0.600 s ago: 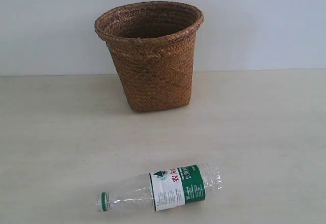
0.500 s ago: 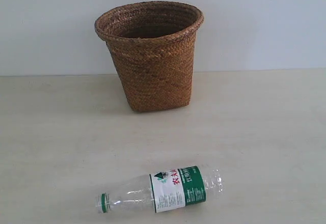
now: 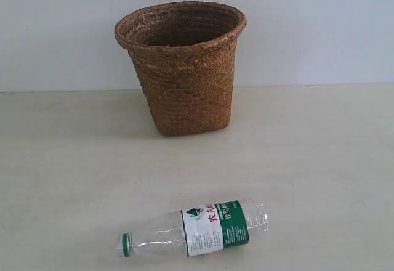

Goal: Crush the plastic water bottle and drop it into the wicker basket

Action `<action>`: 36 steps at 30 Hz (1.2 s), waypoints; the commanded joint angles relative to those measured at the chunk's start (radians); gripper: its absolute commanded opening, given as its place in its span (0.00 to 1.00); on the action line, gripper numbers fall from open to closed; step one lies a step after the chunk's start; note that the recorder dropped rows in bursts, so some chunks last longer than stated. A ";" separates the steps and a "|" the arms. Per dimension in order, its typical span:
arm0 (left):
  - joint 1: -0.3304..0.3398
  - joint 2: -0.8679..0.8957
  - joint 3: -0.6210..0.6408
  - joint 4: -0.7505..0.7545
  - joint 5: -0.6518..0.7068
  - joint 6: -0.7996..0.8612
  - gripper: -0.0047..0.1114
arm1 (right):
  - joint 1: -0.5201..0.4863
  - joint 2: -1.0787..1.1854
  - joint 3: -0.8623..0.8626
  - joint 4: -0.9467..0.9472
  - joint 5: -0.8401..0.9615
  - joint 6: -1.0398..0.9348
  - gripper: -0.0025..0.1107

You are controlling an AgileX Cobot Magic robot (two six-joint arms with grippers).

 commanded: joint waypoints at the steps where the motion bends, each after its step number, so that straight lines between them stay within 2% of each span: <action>1: -0.005 0.134 -0.104 0.002 -0.014 -0.010 0.08 | 0.001 0.130 -0.114 -0.003 0.019 -0.013 0.02; 10: -0.005 0.401 -0.304 0.053 0.048 -0.012 0.08 | 0.001 0.395 -0.323 -0.003 0.049 -0.063 0.02; 16: -0.005 0.575 -0.391 0.053 0.059 -0.012 0.08 | 0.001 0.567 -0.447 -0.003 0.123 -0.092 0.02; 19: -0.005 0.657 -0.449 0.080 0.119 -0.009 0.08 | 0.001 0.647 -0.497 -0.003 0.179 -0.117 0.02; 29: -0.005 0.898 -0.606 0.231 0.414 0.014 0.08 | 0.001 0.873 -0.671 0.001 0.495 -0.232 0.02; 32: -0.021 0.948 -0.635 0.229 0.504 0.104 0.08 | 0.001 0.935 -0.741 0.057 0.663 -0.335 0.02; 35: -0.093 1.042 -0.726 0.200 0.751 0.280 0.08 | 0.001 1.048 -0.850 0.229 0.918 -0.542 0.02; 36: -0.104 1.057 -0.745 0.193 0.787 0.314 0.08 | 0.001 1.070 -0.864 0.257 0.952 -0.569 0.02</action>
